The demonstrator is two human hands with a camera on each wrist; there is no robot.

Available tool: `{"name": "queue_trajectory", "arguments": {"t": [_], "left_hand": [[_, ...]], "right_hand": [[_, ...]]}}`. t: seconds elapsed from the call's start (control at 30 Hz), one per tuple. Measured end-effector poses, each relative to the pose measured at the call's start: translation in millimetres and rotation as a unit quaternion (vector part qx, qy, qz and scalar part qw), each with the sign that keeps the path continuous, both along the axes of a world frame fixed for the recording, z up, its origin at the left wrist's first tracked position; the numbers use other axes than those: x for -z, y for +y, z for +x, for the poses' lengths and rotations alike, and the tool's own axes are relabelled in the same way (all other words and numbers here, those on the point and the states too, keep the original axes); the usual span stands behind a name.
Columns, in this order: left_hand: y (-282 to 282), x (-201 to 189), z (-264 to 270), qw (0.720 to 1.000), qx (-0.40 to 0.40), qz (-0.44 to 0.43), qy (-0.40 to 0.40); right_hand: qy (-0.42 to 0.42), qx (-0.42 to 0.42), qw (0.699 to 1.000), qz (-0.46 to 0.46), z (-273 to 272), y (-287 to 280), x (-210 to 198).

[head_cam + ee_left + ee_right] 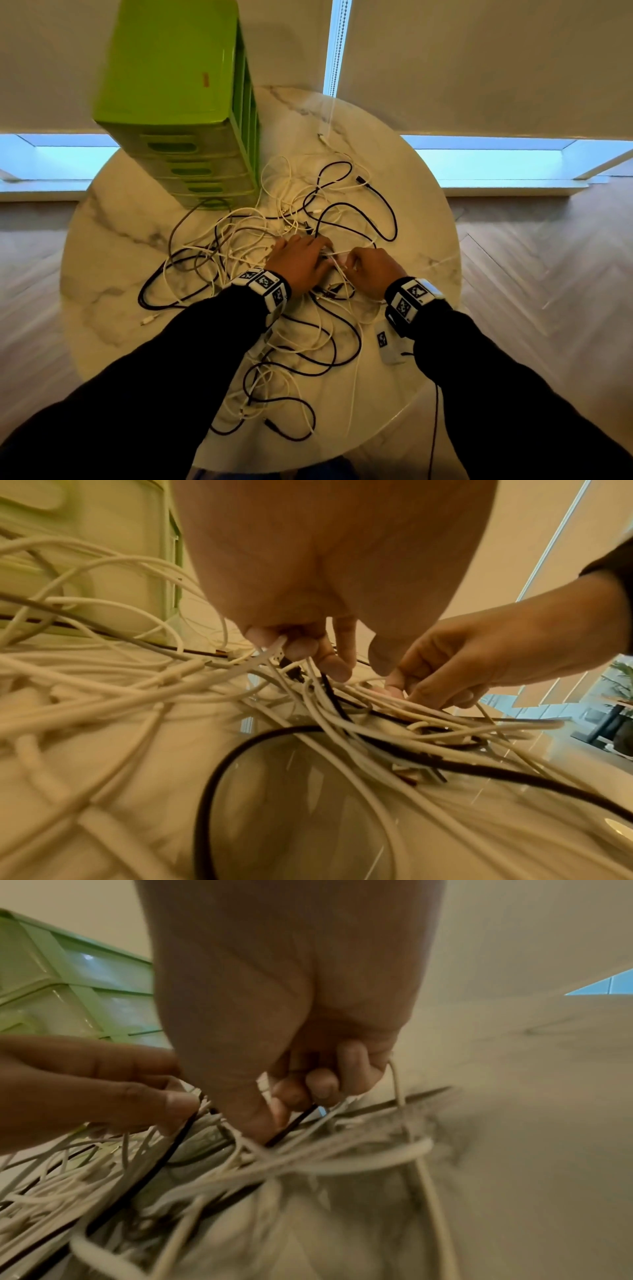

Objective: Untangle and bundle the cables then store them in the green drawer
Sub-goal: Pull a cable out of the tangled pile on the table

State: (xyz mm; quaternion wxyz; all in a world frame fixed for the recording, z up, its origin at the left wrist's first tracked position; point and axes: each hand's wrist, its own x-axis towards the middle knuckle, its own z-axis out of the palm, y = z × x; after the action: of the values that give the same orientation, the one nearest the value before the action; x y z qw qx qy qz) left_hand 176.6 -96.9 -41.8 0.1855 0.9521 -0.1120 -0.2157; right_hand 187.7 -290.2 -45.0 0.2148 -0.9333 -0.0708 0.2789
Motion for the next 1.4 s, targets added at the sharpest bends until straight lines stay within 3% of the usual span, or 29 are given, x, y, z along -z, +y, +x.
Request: {"name": "queue_trajectory", "arguments": {"t": [0.13, 0.23, 0.33, 0.4, 0.47, 0.6, 0.77, 0.83, 0.93, 1.0, 1.1, 1.17, 1.4], "left_hand": [[3, -1, 9, 1.0, 0.012, 0.025, -0.011], [7, -3, 15, 0.999, -0.029, 0.021, -0.027], [9, -6, 15, 0.994, -0.07, -0.076, -0.032], [3, -15, 11, 0.971, -0.056, -0.233, -0.018], [-7, -29, 5, 0.94, -0.055, -0.336, -0.03], [-17, -44, -2, 0.903, -0.113, -0.405, -0.083], [-2, -57, -8, 0.851, -0.218, -0.464, -0.115], [2, -64, -12, 0.845, -0.242, -0.47, -0.085], [2, -61, -20, 0.852, -0.236, -0.466, 0.033], [1, -53, -27, 0.87, -0.204, -0.449, 0.01], [-3, -47, -31, 0.879, -0.185, -0.426, -0.105], [-7, -55, -32, 0.857, -0.222, -0.449, -0.123], [6, -91, -31, 0.757, -0.312, -0.569, -0.076]], "right_hand": [[-0.007, -0.038, 0.996, 0.081, -1, -19, -6], [-0.039, -0.033, 0.991, 0.127, -1, -37, -15], [-0.067, -0.006, 0.978, 0.196, 1, -45, -30], [-0.078, -0.002, 0.973, 0.219, 7, -43, -40], [-0.088, -0.041, 0.975, 0.2, 11, -36, -48], [-0.112, -0.073, 0.969, 0.21, 7, -18, -61], [-0.112, -0.092, 0.97, 0.196, 2, -9, -48], [-0.143, -0.09, 0.962, 0.214, -2, -6, -46], [-0.186, -0.089, 0.948, 0.241, -5, -1, -49], [-0.188, -0.106, 0.95, 0.226, -8, 4, -53], [-0.149, -0.109, 0.975, 0.124, -12, 6, -55], [-0.136, -0.098, 0.983, 0.074, -13, 0, -54], [-0.131, -0.109, 0.985, -0.014, -4, -33, -55]]}}
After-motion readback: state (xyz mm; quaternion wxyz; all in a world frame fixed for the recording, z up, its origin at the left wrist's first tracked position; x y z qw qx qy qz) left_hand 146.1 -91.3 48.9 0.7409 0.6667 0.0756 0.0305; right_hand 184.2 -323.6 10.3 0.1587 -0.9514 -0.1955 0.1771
